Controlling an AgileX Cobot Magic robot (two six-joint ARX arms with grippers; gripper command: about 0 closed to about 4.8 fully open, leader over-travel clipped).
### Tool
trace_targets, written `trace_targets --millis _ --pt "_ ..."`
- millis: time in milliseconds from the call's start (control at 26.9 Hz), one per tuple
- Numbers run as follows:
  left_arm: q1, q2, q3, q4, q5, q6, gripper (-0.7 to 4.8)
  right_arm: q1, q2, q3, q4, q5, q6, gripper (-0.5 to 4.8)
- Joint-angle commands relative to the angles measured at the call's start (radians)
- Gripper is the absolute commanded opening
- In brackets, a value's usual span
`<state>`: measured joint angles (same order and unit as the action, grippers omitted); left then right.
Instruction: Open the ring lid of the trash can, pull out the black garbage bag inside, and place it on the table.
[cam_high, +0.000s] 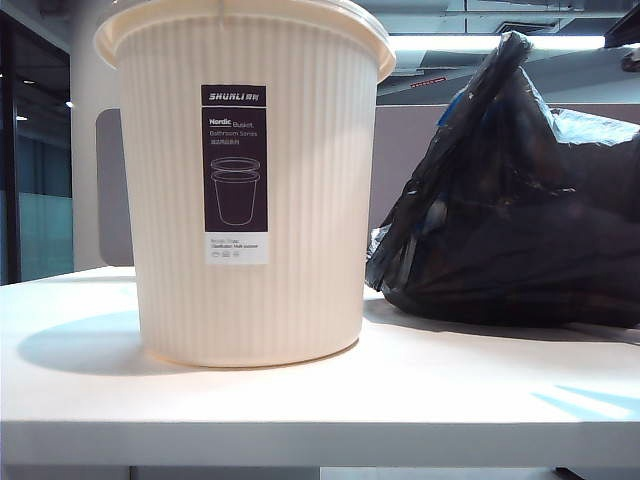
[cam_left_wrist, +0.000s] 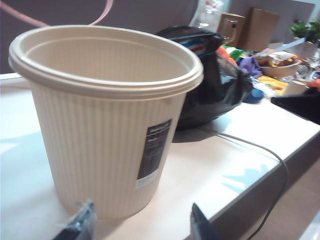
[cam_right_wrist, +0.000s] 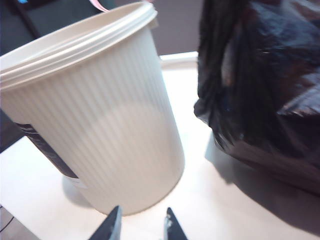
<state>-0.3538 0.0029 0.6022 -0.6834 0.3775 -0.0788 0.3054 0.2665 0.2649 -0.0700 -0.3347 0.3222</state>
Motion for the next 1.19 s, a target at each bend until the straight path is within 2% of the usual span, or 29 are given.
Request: trace_targets --millis 37,74,112,186,298,335,372,409,558,670,781,1191 --pt "0.000 0.001 -0.080 0.166 0.002 -0.067 2.36 0.002 -0.018 -0.069 0.123 0.000 0.000 1.11" --pt "0.000 0.001 -0.096 0.199 -0.005 -0.087 2.21 0.002 -0.020 -0.082 0.138 -0.001 -0.001 1.11" --pt "-0.001 0.001 -0.121 0.251 -0.023 -0.103 1.25 0.002 -0.021 -0.109 0.174 0.000 -0.001 1.11" --pt "-0.001 0.001 -0.166 0.327 -0.023 -0.136 0.40 0.002 -0.021 -0.146 0.223 0.000 -0.001 0.92" --pt "-0.001 0.001 -0.231 0.383 -0.023 -0.140 0.35 0.002 -0.021 -0.181 0.269 0.004 -0.003 0.57" --pt "-0.001 0.001 -0.263 0.401 -0.023 -0.140 0.16 0.002 -0.022 -0.192 0.278 0.028 -0.009 0.01" --pt "-0.001 0.001 -0.278 0.413 -0.023 -0.139 0.16 0.001 -0.022 -0.196 0.278 0.048 -0.013 -0.05" --pt "-0.001 0.000 -0.313 0.446 -0.026 -0.138 0.16 0.001 -0.022 -0.203 0.282 0.085 -0.014 -0.05" --pt "-0.001 0.000 -0.417 0.569 -0.032 -0.138 0.16 0.001 -0.022 -0.217 0.284 0.125 -0.060 -0.05" --pt "-0.001 0.000 -0.473 0.603 -0.116 -0.139 0.15 0.001 -0.022 -0.217 0.284 0.154 -0.097 -0.05" --pt "-0.001 0.000 -0.528 0.653 -0.130 -0.138 -0.06 0.001 -0.021 -0.217 0.278 0.165 -0.121 -0.05" --pt "-0.001 0.000 -0.575 0.661 -0.122 -0.117 -0.06 0.001 -0.021 -0.262 0.222 0.165 -0.177 -0.05"
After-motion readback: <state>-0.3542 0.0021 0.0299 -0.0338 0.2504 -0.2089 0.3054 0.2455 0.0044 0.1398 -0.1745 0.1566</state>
